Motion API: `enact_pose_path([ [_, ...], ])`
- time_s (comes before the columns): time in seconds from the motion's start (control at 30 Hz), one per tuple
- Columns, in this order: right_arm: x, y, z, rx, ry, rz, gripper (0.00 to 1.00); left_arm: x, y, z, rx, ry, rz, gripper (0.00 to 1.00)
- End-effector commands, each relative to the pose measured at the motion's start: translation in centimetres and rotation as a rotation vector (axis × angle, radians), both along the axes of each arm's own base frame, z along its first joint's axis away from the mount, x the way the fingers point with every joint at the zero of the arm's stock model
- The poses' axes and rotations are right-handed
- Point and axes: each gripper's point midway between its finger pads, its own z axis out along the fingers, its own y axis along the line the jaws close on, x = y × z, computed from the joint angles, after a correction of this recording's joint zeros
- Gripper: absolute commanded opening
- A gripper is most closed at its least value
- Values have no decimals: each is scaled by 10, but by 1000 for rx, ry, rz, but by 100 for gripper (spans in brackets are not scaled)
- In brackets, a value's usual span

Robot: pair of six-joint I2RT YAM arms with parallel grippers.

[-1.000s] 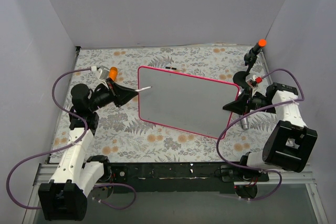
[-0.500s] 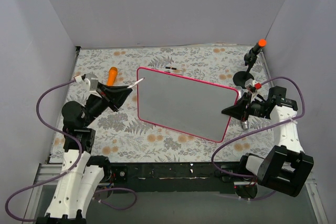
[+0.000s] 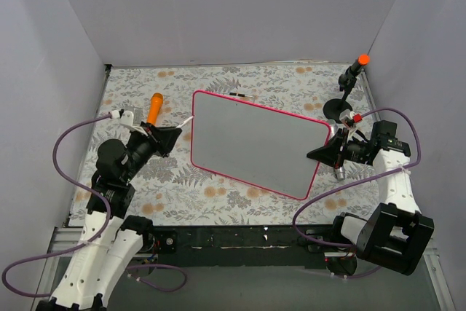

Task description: Write a sentence on the whiteboard

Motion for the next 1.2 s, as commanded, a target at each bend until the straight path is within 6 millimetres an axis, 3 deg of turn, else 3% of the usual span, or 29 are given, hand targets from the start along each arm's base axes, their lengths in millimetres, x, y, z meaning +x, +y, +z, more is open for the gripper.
enact_pose_path([
  [0.0, 18, -17, -18, -175, -95, -43, 1, 7, -6, 2, -11, 50, 16, 0],
  [0.17, 19, -18, -19, -174, -89, -46, 1, 3, -18, 9, -16, 57, 6, 0],
  [0.23, 19, -18, -19, -175, -87, -47, 1, 7, -23, 10, -15, 82, 19, 0],
  [0.3, 19, -18, -20, -175, -84, -46, 1, 17, -22, -4, 29, 150, 83, 0],
  [0.33, 19, -18, -20, -177, -85, -47, 1, 22, -19, 1, 41, 149, 132, 0],
  [0.43, 20, -19, -21, -182, -86, -50, 1, 16, -38, 5, 124, 157, 176, 0],
  [0.67, 20, -19, -21, -183, -84, -49, 1, 14, -57, 0, 229, 115, 135, 0],
  [0.87, 20, -19, -21, -184, -87, -49, 1, 20, -48, 10, 208, 37, 191, 0],
  [1.17, 19, -18, -19, -183, -92, -47, 1, 32, -44, 5, 208, 45, 201, 0],
])
